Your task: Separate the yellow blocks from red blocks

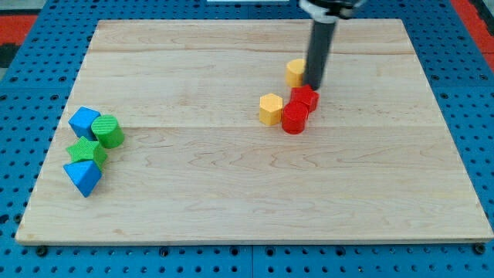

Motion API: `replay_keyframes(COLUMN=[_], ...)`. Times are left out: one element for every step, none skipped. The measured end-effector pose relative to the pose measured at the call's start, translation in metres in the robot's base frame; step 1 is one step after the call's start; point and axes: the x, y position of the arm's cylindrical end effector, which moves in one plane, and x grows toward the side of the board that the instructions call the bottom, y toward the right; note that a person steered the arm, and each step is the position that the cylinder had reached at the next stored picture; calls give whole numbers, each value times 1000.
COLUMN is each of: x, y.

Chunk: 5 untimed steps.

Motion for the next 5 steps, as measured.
replay_keyframes(x=[-10, -32, -46, -50, -52], y=[18, 31, 32, 24, 23])
